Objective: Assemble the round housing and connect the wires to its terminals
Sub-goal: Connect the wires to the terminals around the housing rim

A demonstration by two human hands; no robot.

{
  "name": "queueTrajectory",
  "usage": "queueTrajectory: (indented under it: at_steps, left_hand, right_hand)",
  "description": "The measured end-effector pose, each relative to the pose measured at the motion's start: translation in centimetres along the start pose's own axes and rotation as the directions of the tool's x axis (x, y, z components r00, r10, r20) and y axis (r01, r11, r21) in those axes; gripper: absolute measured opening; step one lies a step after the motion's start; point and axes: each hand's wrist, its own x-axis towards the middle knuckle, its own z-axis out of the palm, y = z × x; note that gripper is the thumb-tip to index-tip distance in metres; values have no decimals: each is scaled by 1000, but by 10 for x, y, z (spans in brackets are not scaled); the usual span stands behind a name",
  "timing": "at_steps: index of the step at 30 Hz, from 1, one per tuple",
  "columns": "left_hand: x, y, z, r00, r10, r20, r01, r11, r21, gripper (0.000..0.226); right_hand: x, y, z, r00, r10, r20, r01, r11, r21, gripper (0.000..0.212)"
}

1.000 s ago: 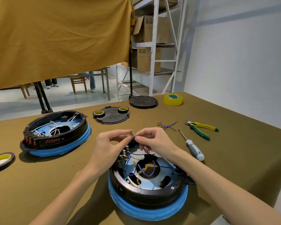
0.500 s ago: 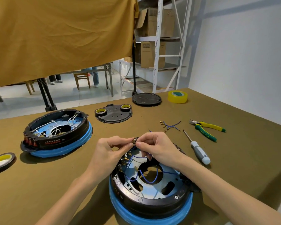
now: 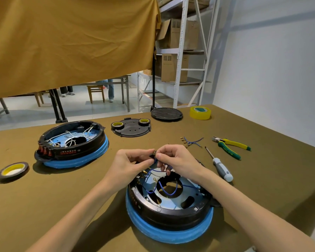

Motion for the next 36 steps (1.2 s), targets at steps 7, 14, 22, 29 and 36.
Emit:
queueTrajectory:
  at_steps: [7, 14, 22, 29, 36]
  left_hand:
    - [-2, 3, 1, 999, 19, 29, -20, 1000, 19, 32]
    - [6, -7, -14, 984, -22, -175, 38, 995, 87, 23]
    - [3, -32, -3, 974, -186, -131, 182, 983, -36, 25]
    - [0, -33, -5, 964, -216, -153, 202, 974, -99, 19]
    - [0, -30, -7, 960, -243, -143, 238, 970, -46, 11]
  right_hand:
    - [0, 1, 0, 1000, 5, 11, -5, 999, 42, 18]
    - [7, 8, -1, 987, 150, 60, -148, 988, -36, 13]
    - [17, 6, -2, 891, 406, 203, -382, 912, -149, 9]
    - [31, 3, -2, 867, 456, 201, -416, 885, -211, 11]
    - [30, 6, -6, 888, 420, 186, -381, 900, -210, 10]
